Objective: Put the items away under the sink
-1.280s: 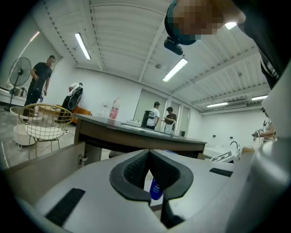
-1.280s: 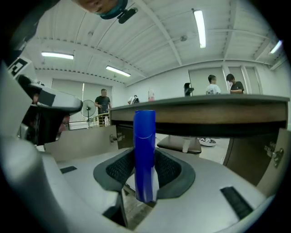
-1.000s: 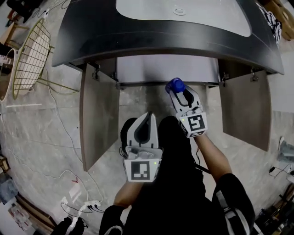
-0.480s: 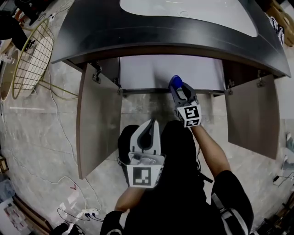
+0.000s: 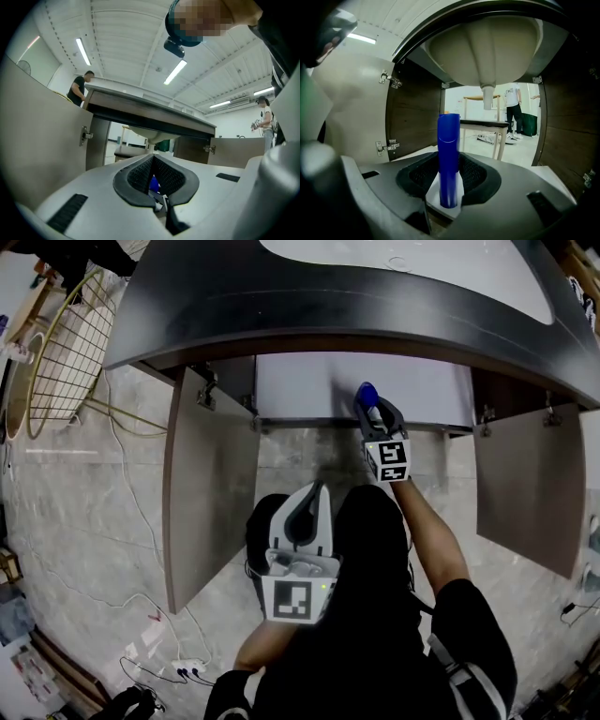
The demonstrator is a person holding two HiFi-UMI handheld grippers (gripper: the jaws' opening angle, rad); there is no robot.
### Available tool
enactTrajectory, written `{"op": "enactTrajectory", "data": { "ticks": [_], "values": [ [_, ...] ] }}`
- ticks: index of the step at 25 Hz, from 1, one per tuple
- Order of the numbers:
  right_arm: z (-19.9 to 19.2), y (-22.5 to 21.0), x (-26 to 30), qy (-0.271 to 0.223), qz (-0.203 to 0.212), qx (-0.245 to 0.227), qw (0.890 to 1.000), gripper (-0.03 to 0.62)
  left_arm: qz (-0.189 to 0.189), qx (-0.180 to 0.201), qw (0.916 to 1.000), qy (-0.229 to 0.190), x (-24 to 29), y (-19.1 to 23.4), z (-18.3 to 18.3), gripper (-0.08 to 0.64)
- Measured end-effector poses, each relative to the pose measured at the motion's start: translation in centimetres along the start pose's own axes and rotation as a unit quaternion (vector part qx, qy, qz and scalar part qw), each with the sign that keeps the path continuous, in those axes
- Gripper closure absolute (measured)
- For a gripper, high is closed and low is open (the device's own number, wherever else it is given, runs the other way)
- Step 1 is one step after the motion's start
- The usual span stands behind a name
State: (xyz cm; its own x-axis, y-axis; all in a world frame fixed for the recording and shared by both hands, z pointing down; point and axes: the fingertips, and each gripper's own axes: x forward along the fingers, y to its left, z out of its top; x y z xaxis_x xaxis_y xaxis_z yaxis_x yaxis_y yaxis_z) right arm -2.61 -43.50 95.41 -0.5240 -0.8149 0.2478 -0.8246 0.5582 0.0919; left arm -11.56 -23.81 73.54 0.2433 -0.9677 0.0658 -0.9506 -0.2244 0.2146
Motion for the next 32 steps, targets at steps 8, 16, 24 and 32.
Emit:
{"op": "enactTrajectory", "data": {
  "ticks": [8,16,24,32],
  "values": [
    [-2.3,-0.1,1.8,0.012,-0.006,-0.001,1.0,0.451,-0.002,0.004,1.0,0.002,0.2,0.6,-0.4,0.546],
    [-3.7,-0.2,2.0,0.011,-0.008,0.002,1.0,0.451,-0.002,0.004,1.0,0.009,0.5,0.8,-1.0,0.546],
    [-4.2,-0.5,1.7,0.021,-0.019,0.005,1.0,0.44,-0.009,-0.003,0.9999,0.008,0.8,0.6,-1.3,0.546],
    [-3.4,-0.9,0.2,0.027,-0.032,0.016,0.999,0.41,-0.02,-0.008,0.9996,0.018,1.2,0.6,-1.0,0.546]
  ]
}}
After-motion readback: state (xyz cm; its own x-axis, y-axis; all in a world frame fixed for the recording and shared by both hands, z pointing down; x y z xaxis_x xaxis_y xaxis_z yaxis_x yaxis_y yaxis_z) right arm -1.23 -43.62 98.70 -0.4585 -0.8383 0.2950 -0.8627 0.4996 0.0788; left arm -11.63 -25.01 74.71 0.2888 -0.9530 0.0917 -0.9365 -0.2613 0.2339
